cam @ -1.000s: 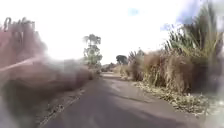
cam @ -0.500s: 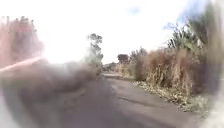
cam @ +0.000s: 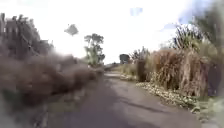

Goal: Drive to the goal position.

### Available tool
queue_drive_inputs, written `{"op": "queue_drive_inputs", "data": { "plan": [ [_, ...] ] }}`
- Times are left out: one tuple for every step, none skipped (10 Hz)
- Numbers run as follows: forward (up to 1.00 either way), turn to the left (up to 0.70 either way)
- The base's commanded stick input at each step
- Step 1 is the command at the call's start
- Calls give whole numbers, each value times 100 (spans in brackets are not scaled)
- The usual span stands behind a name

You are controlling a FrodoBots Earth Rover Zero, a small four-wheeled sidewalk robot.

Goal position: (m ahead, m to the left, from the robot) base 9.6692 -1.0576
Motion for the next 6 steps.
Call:
{"op": "queue_drive_inputs", "data": {
  "plan": [
    [50, 1],
    [50, 1],
    [50, 1],
    [50, 1],
    [50, 1],
    [50, 1]
  ]
}}
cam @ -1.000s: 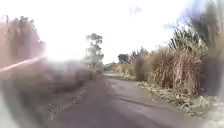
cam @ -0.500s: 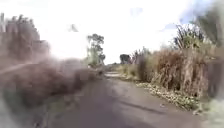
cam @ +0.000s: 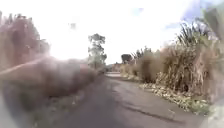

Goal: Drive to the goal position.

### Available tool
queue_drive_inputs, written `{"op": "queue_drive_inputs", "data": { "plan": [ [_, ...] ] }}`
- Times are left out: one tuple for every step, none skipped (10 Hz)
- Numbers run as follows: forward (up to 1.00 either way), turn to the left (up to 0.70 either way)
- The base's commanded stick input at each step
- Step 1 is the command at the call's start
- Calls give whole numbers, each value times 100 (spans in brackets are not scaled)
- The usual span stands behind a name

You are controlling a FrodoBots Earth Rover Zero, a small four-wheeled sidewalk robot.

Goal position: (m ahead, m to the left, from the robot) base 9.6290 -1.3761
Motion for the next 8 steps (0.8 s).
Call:
{"op": "queue_drive_inputs", "data": {
  "plan": [
    [50, 1],
    [50, 1],
    [50, 1],
    [50, 1],
    [50, 1],
    [50, 1],
    [50, 1],
    [50, 1]
  ]
}}
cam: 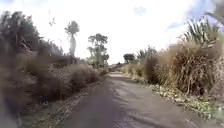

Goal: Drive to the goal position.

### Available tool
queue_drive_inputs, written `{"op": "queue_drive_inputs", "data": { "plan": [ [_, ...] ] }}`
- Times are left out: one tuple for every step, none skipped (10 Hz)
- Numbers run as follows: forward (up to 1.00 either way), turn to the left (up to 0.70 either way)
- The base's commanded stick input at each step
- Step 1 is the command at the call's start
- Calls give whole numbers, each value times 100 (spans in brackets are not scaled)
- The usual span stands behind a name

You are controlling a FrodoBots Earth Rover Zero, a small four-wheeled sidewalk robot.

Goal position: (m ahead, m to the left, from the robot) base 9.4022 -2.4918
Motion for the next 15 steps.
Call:
{"op": "queue_drive_inputs", "data": {
  "plan": [
    [50, 1],
    [50, 1],
    [50, 1],
    [50, 1],
    [50, 1],
    [50, 1],
    [50, 1],
    [50, 1],
    [50, 1],
    [50, 1],
    [50, 1],
    [50, 1],
    [50, 1],
    [50, 1],
    [50, 1]
  ]
}}
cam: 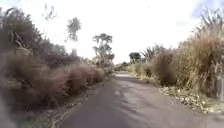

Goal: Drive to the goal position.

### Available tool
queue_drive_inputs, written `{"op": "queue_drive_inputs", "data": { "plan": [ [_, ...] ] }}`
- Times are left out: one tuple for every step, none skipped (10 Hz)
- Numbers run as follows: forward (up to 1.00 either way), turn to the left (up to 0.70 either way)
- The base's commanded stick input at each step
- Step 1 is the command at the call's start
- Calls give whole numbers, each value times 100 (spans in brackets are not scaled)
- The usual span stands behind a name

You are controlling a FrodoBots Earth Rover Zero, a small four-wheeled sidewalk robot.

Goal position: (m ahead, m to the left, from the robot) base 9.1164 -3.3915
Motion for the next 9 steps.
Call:
{"op": "queue_drive_inputs", "data": {
  "plan": [
    [50, 1],
    [50, 1],
    [50, 1],
    [50, -6],
    [50, -41],
    [50, -49],
    [50, -49],
    [50, -49],
    [50, -49]
  ]
}}
